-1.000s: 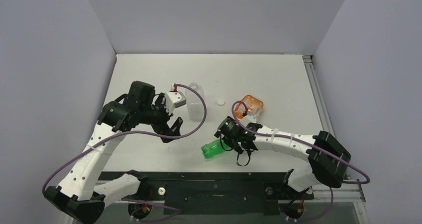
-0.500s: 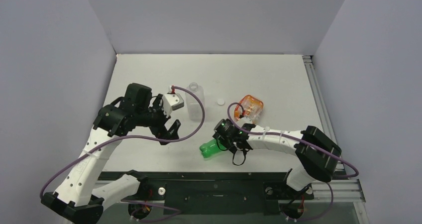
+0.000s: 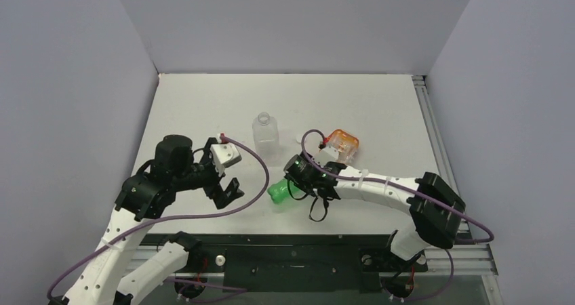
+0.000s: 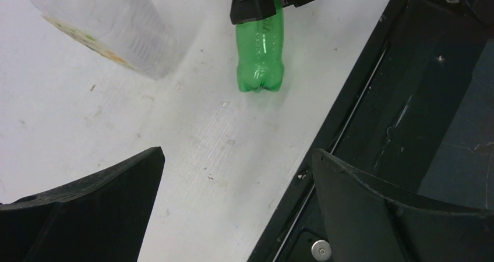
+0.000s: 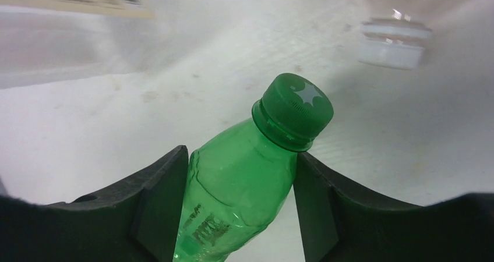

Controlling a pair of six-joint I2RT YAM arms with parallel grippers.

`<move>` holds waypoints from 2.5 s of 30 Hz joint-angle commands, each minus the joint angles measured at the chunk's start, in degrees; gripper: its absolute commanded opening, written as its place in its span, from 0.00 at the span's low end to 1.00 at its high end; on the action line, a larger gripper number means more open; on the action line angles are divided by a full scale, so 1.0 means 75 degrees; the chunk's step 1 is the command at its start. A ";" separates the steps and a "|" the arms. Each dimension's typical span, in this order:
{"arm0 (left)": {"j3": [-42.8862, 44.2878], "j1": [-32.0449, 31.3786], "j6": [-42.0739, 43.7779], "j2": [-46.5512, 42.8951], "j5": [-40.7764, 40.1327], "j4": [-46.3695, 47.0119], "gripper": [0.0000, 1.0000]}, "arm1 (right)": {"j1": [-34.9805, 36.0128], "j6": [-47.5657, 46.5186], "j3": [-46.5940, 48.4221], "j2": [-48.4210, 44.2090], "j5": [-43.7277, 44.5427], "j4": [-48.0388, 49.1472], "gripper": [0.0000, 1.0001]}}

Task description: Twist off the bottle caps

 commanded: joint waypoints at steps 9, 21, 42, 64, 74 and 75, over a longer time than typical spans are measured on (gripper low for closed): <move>0.0345 -0.0043 -0.2059 -0.0573 0.0827 0.2472 0.97 | 0.2495 -0.3921 0.3486 -0.1768 0.5023 -0.0784 0.21; 0.0513 -0.0043 -0.3843 -0.0674 0.1645 0.3956 0.97 | 0.4028 -0.6621 0.4432 -0.1504 0.6352 0.0137 0.24; -0.0247 -0.0055 -0.4981 -0.0603 0.2943 0.5100 0.96 | 0.4290 -0.8589 0.4743 -0.1573 0.3183 0.2189 0.28; -0.0200 -0.0005 -0.5304 -0.0597 0.2451 0.5628 0.07 | 0.2659 -0.8241 0.4846 -0.1983 -0.0800 0.1317 0.56; -0.0276 0.0095 -0.5423 -0.0615 0.0945 0.5647 0.00 | 0.2356 -0.7932 0.6345 -0.1990 0.0958 0.0123 0.78; -0.0254 0.0096 -0.5435 -0.0601 0.0868 0.5676 0.00 | 0.2347 -0.7889 0.6547 -0.1883 0.1085 -0.0014 0.78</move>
